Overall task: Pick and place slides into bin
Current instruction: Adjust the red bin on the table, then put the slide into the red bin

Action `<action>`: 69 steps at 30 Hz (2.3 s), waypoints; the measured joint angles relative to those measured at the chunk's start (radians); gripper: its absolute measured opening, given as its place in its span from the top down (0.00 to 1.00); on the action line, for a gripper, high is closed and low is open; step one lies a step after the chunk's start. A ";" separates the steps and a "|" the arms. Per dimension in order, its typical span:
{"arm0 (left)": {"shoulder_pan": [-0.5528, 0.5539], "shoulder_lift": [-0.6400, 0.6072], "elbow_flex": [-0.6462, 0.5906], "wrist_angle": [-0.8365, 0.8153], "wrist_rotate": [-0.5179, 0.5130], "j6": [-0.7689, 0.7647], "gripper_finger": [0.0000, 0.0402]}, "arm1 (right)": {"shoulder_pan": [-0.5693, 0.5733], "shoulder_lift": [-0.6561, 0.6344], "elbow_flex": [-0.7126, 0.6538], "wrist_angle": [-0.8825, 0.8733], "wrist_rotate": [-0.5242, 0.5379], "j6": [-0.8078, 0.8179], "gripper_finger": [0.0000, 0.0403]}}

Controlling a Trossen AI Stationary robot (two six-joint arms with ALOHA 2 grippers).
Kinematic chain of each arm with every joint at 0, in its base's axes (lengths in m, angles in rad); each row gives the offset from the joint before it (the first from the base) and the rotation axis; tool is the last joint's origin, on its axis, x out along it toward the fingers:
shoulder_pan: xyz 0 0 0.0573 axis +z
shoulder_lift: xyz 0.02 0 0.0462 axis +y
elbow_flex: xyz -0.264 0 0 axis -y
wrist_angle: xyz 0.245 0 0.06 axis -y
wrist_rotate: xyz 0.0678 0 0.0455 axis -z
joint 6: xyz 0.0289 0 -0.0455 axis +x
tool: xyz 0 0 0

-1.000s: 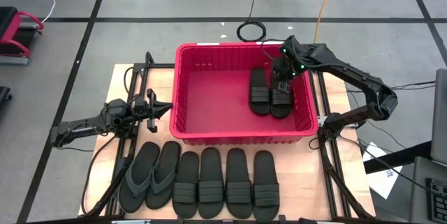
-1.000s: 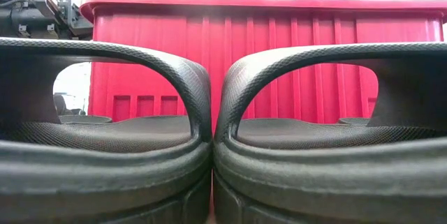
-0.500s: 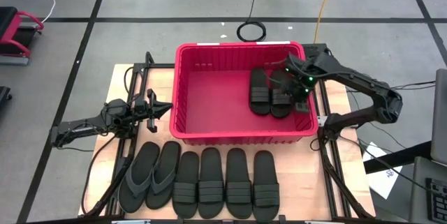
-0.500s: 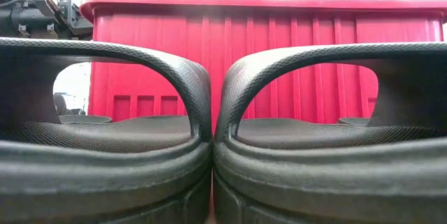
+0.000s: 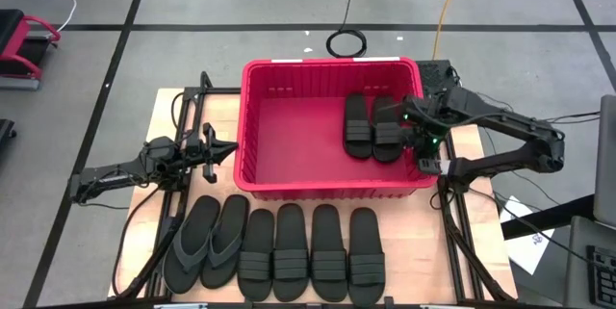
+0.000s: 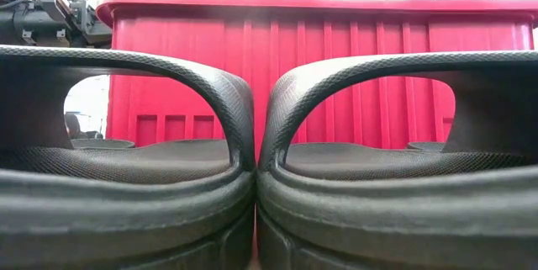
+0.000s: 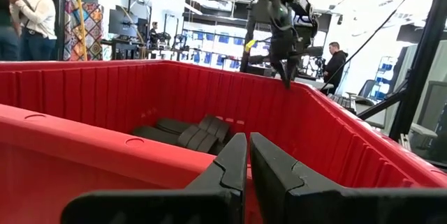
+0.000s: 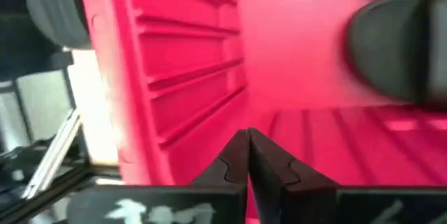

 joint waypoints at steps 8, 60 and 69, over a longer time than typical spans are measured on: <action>0.000 0.000 0.000 0.000 0.000 0.030 0.94 | 0.144 -0.026 -0.088 0.035 -0.046 0.139 1.00; 0.000 0.000 0.001 0.037 0.000 0.027 0.94 | 0.390 -0.088 0.207 0.665 0.196 0.267 1.00; 0.000 0.000 0.000 0.033 0.000 0.069 0.94 | 0.653 0.008 0.207 0.774 0.373 0.395 1.00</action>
